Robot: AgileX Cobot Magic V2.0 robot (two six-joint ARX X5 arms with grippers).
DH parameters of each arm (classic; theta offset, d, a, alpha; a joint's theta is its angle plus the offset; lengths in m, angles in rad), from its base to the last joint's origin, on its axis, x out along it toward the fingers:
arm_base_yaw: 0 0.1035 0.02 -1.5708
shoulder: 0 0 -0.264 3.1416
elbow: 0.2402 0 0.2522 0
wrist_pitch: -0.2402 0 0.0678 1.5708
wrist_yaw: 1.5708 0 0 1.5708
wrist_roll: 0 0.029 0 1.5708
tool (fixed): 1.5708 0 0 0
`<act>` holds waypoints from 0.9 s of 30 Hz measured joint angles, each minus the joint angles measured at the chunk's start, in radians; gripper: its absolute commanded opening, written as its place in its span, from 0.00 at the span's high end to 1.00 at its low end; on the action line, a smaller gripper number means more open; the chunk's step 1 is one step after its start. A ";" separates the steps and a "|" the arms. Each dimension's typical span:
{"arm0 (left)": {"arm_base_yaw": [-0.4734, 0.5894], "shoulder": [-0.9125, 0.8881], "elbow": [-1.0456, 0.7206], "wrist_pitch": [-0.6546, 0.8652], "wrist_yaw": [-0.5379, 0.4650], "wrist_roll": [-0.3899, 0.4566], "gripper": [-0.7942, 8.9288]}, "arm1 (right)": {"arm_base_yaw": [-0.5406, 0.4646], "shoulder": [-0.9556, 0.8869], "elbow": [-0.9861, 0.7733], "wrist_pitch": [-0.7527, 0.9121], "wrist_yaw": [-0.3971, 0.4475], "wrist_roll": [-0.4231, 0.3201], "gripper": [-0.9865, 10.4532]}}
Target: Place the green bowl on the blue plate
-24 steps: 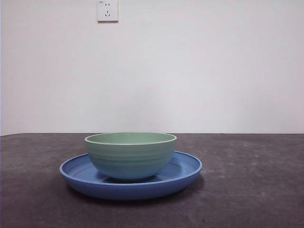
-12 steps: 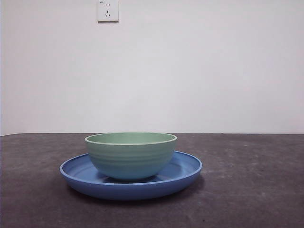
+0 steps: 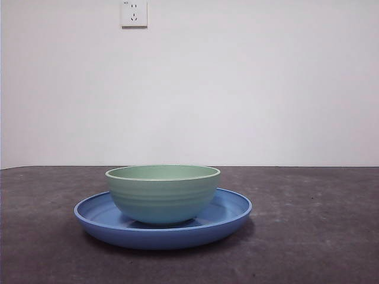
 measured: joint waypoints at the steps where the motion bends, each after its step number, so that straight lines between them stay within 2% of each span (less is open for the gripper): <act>1: 0.000 0.000 0.000 0.000 0.000 0.000 0.88 | -0.023 -0.002 -0.008 0.001 -0.005 0.000 0.90; 4: 0.000 0.000 0.000 0.000 0.000 0.000 0.88 | -0.123 -0.046 -0.097 0.046 -0.024 -0.011 0.90; 6: 0.000 0.000 0.000 0.000 0.000 0.000 0.88 | -0.214 -0.102 -0.198 0.172 -0.023 -0.031 0.90; 14: 0.000 0.000 0.000 0.000 0.000 0.000 0.88 | -0.481 -0.435 -0.803 0.868 -0.018 -0.106 0.90; 18: 0.000 0.000 0.000 0.000 0.000 0.000 0.88 | -0.538 -0.554 -1.091 1.117 0.068 -0.144 0.90; 20: 0.000 0.000 0.000 0.000 0.000 0.000 0.88 | -0.556 -0.610 -1.218 1.208 0.086 -0.153 0.90; 27: 0.000 0.000 0.000 0.000 0.000 0.000 0.88 | -0.578 -0.769 -1.473 1.274 0.101 -0.165 0.90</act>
